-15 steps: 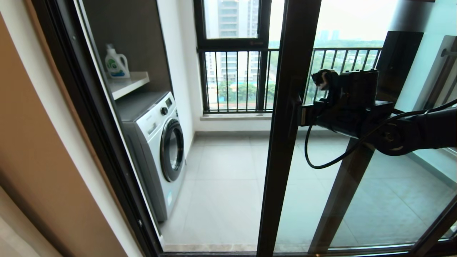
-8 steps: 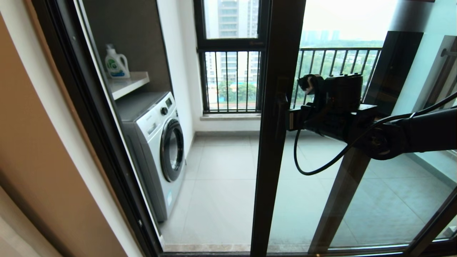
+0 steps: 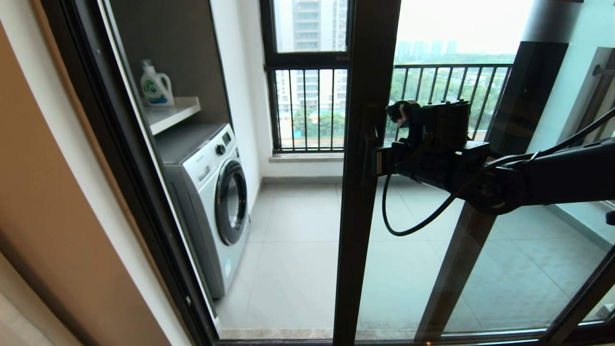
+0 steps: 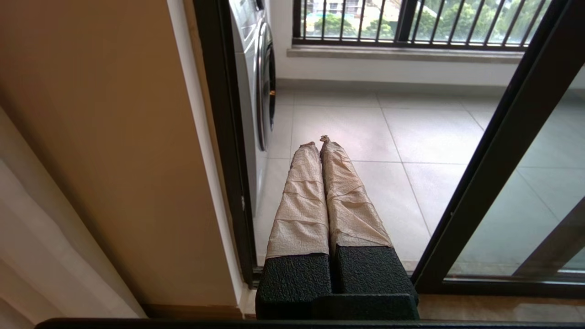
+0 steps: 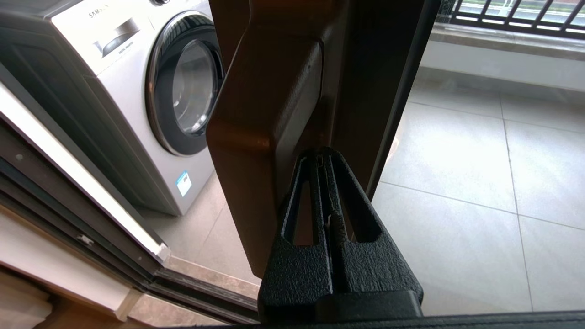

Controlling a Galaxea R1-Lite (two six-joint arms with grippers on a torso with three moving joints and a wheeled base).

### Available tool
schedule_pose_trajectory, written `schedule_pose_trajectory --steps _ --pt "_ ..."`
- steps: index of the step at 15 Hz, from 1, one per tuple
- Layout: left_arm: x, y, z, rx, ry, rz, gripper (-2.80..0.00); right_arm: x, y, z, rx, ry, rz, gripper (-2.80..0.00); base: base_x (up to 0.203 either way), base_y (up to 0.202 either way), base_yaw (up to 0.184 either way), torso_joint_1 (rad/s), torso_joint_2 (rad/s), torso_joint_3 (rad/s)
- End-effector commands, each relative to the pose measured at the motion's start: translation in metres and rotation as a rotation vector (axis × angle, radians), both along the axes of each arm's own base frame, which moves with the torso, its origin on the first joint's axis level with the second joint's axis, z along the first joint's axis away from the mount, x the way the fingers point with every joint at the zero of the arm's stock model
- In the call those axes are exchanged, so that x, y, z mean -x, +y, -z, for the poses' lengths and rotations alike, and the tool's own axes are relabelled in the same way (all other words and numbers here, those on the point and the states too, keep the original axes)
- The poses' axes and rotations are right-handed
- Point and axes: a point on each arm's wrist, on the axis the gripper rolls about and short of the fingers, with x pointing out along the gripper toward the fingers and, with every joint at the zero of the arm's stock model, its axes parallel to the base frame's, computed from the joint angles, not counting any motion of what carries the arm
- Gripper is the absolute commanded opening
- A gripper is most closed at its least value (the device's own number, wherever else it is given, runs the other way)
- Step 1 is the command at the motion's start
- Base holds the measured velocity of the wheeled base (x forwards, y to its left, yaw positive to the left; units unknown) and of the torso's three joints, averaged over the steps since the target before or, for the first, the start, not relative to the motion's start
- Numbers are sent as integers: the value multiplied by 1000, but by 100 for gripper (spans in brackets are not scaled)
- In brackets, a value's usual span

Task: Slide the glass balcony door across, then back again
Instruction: Close the slid door

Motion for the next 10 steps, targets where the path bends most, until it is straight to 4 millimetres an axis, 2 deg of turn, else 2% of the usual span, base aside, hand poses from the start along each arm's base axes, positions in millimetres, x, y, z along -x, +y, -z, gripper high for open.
schedule_pose_trajectory --steps 1,8,10 --pt "0 0 0 0 0 0 -280 0 8 6 5 12 -23 -280 0 0 0 0 0 0" --pt "0 0 0 0 -1 0 -280 -10 27 10 20 -12 -1 -280 0 0 0 0 0 0" --pt "0 0 0 0 0 0 -280 -5 37 10 20 -13 -26 -280 0 0 0 0 0 0"
